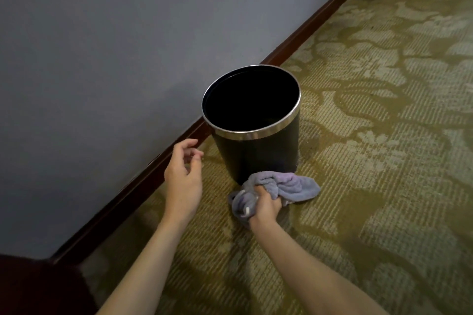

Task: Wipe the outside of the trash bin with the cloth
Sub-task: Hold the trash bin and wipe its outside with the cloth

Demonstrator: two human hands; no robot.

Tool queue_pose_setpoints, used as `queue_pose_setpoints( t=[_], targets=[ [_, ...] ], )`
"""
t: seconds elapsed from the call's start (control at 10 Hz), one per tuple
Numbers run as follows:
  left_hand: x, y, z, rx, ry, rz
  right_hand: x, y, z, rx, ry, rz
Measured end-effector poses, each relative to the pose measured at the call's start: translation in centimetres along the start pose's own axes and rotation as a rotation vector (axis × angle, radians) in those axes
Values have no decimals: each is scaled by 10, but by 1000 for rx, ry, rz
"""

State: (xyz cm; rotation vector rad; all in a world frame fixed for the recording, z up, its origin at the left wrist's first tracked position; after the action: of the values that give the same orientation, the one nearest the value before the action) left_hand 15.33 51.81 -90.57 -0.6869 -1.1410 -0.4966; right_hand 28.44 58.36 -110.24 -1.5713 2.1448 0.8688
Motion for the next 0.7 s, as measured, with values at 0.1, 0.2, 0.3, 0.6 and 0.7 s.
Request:
queue_pose_setpoints(
  t=[0.1,0.2,0.3,0.6,0.7],
  targets=[
    [-2,-5,-2,7,-26,-33,11,13,-5,-20,86,27],
    [-3,-6,-3,3,-30,-45,15,27,-15,-68,41,-83],
    [-4,-7,-4,3,-40,-51,11,35,-22,-93,-28,-198],
    [-12,-4,-7,65,-134,-140,-108,-2,-73,-178,-561,-324],
    [-10,4,-8,37,-148,-144,-143,-12,-74,-176,-664,-446]
  ],
)
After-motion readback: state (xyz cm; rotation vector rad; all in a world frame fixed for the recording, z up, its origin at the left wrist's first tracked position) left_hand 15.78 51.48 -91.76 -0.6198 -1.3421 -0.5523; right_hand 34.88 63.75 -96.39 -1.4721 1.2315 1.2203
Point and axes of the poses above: each hand's wrist, its own z-axis towards the middle knuckle, its own y-axis out of the palm, x = y × z, the point moved 5 cm from there along z, towards the middle knuckle, and after that the axes turned 14 degrees about -z, right-handed, at the moved point
